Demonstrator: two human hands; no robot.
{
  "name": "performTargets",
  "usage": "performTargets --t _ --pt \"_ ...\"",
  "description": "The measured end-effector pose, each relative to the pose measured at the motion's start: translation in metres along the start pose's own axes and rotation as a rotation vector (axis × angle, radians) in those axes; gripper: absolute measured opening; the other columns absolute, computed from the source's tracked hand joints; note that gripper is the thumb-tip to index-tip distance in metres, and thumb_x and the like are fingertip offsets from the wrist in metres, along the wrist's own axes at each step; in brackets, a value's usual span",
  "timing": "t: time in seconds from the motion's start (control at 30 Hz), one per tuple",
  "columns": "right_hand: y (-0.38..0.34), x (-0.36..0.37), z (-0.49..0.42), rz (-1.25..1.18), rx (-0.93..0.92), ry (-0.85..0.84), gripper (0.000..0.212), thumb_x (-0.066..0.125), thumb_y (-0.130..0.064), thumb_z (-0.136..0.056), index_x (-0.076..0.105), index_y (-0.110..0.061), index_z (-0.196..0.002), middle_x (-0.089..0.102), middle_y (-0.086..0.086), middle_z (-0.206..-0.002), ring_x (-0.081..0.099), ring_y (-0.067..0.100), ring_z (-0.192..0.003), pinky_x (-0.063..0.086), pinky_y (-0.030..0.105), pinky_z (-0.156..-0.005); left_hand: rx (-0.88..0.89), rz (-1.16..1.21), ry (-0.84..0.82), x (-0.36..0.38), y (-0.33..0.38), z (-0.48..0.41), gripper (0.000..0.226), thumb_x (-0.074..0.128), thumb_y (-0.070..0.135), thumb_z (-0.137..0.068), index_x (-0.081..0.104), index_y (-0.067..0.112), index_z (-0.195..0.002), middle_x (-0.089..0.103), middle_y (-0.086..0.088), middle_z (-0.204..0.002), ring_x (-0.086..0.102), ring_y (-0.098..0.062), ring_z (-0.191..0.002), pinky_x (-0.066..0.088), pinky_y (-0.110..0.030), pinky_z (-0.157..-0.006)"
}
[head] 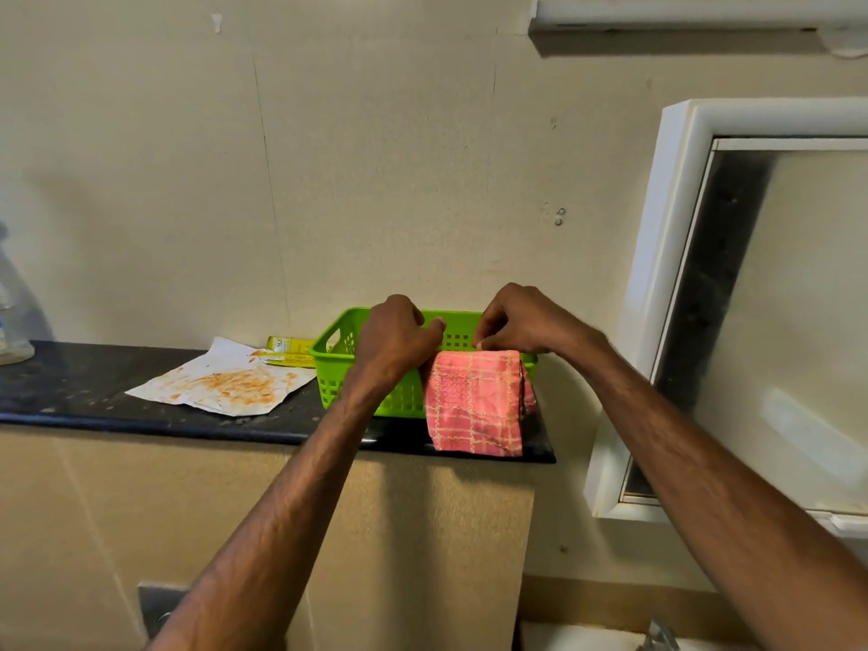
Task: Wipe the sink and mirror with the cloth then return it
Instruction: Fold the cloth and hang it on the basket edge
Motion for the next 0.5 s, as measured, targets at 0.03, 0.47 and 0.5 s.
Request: performTargets --t 0.03,0.47,0.5 --pt "0.000 -0.001 0.000 -0.024 -0.003 0.004 0.012 0.083 -0.015 -0.085 0.084 -0.015 -0.097 0.081 0.002 -0.097 0.073 0.012 -0.092 0.061 0.036 -0.089 0.009 0.002 0.001 0.000 0.001 0.001 0.042 0.067 0.051 -0.087 0.076 0.012 -0.099 0.077 -0.008 -0.099 0.072 -0.026 -0.092 0.059 -0.039 -0.079" --pt "0.022 -0.022 0.059 -0.372 -0.028 0.455 0.010 0.075 -0.021 -0.095 0.083 -0.019 -0.101 0.080 -0.010 -0.099 0.073 0.003 -0.094 0.056 0.024 -0.085 0.348 0.178 0.403 -0.031 0.035 0.042 0.027 0.056 0.037 -0.098 0.074 0.018 -0.095 0.076 0.005 -0.087 0.070 -0.012 -0.080 0.056 -0.035 -0.070" --pt "0.026 -0.024 0.069 -0.387 -0.013 0.500 0.011 0.073 -0.020 -0.096 0.082 -0.019 -0.102 0.079 -0.010 -0.101 0.073 0.003 -0.096 0.058 0.026 -0.086 0.398 0.164 0.431 -0.032 0.043 0.051 0.023 0.057 0.035 -0.098 0.073 0.018 -0.096 0.075 0.005 -0.089 0.069 -0.014 -0.085 0.053 -0.033 -0.070"
Point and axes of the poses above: each hand's wrist, its own z-axis away from the middle knuckle, its own x-axis out of the palm, y = z × x, the point moved 9 cm from there along -z, towards the middle knuckle
